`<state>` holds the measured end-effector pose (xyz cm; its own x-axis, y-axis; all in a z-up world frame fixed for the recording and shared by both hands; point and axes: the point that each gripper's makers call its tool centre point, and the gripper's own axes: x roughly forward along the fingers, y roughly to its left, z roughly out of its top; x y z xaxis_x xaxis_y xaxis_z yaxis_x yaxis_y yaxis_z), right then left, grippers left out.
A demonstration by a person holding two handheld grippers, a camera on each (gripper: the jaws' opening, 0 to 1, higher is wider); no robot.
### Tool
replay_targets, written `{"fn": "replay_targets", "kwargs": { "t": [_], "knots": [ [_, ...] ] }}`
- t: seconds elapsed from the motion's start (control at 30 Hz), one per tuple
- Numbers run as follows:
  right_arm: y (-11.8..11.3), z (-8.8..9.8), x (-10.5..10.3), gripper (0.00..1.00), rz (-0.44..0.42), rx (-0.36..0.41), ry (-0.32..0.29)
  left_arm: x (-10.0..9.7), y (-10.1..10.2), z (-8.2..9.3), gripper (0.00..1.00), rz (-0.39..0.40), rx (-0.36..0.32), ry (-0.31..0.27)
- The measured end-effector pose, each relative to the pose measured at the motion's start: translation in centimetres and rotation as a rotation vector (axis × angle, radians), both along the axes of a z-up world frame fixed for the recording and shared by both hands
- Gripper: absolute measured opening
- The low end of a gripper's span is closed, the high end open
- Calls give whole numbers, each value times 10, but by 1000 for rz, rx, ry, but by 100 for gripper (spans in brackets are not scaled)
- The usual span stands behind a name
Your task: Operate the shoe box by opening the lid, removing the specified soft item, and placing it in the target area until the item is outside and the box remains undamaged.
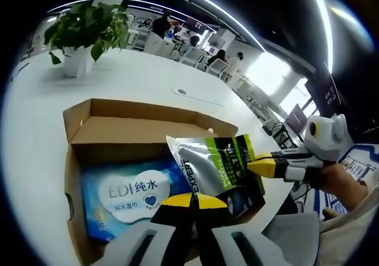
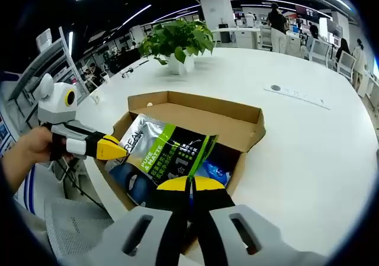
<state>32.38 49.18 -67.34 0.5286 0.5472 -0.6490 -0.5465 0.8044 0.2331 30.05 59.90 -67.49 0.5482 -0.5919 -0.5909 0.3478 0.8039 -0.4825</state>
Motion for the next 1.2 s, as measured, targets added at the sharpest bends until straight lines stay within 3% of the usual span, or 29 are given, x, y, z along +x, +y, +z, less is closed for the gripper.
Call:
{"fn": "replay_targets", "kwargs": {
  "t": [0.57,1.2],
  "knots": [
    [-50,8,3,0,-94,10,-1,6,-49,5,0,-84,11,-6],
    [-109,2,7,0,-216,-2,6,18,-103,-2,0,-169,33,0]
  ]
}}
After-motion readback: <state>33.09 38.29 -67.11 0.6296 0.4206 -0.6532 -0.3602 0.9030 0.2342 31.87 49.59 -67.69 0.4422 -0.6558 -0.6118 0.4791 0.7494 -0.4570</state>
